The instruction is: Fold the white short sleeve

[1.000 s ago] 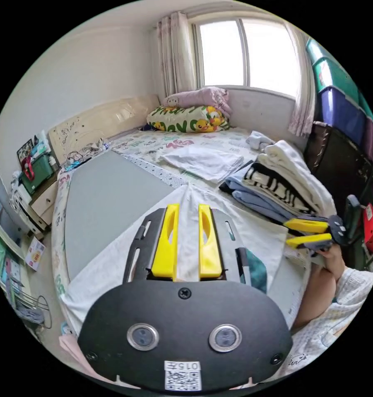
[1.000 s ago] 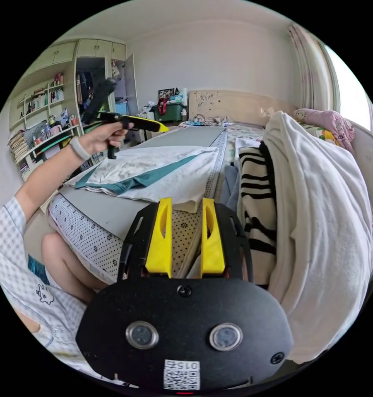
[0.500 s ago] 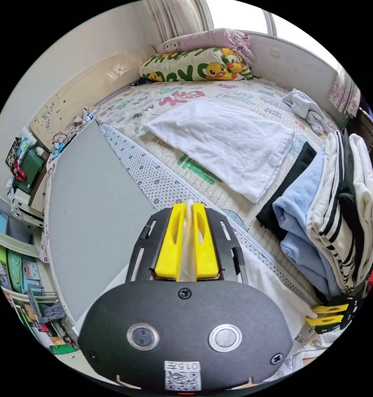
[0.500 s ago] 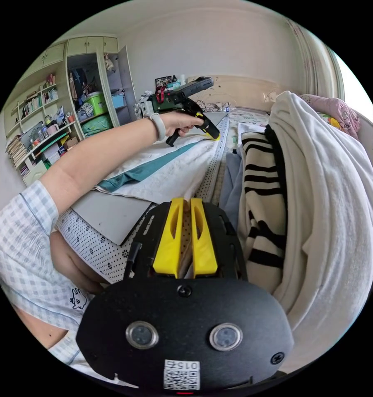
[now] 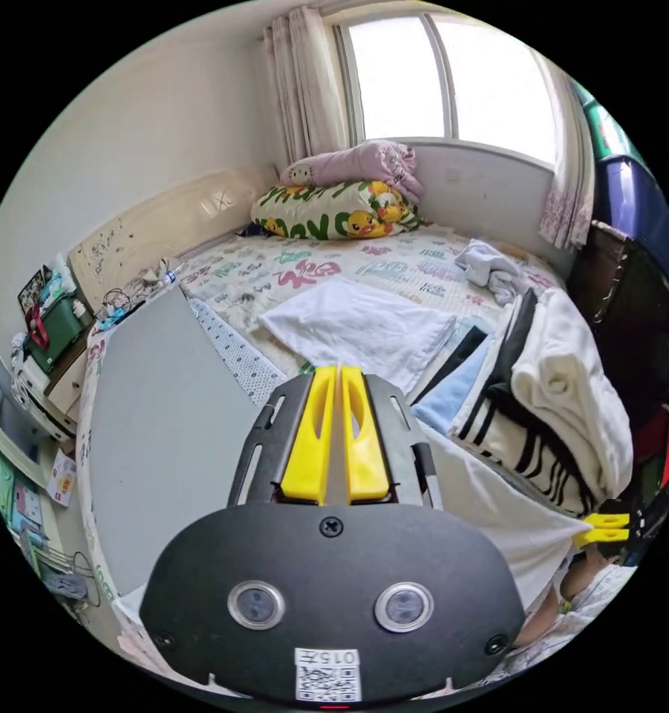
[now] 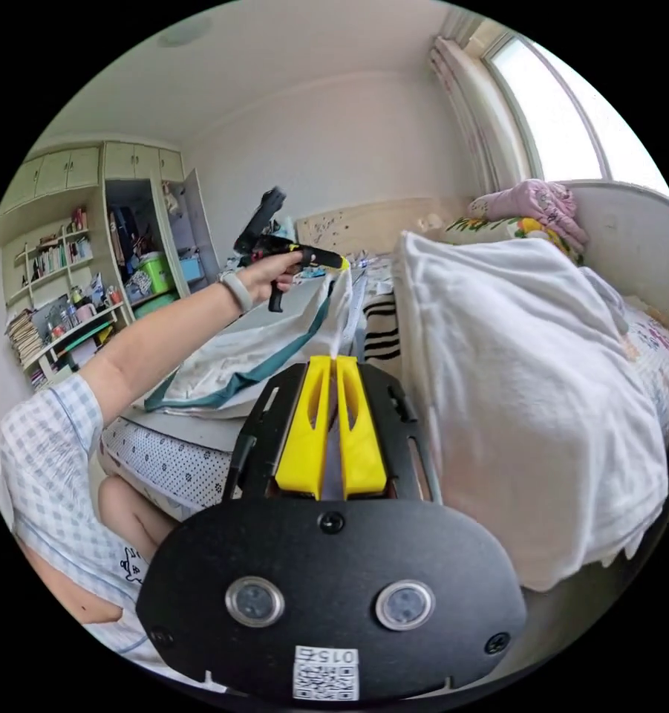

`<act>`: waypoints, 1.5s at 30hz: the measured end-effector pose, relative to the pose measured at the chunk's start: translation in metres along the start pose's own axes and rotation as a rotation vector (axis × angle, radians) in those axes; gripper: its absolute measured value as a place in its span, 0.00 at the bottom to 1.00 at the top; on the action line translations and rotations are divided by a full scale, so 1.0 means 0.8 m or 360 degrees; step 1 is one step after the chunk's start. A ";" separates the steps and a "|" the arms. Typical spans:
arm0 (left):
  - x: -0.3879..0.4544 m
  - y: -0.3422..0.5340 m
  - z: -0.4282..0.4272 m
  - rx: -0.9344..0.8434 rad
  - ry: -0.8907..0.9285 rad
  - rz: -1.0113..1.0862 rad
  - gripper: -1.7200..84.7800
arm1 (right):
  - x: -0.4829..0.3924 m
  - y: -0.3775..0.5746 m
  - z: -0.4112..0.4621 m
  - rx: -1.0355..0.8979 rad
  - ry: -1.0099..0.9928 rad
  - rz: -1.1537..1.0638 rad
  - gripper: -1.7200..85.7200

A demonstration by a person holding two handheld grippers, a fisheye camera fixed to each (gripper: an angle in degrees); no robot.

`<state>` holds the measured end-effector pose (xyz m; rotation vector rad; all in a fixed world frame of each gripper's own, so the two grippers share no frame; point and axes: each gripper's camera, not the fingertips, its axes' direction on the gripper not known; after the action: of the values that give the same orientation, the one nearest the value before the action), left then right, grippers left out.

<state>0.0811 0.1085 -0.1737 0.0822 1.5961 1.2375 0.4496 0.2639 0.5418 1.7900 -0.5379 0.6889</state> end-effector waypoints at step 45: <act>-0.532 0.539 -0.116 0.0128 0.0674 -0.0744 0.14 | -0.358 0.044 0.274 -0.0748 -0.1018 -0.0621 0.02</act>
<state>-0.0216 -0.0088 0.4189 -0.5066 1.8865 0.8557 0.2597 0.0519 0.3171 1.5709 -0.6748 -0.2851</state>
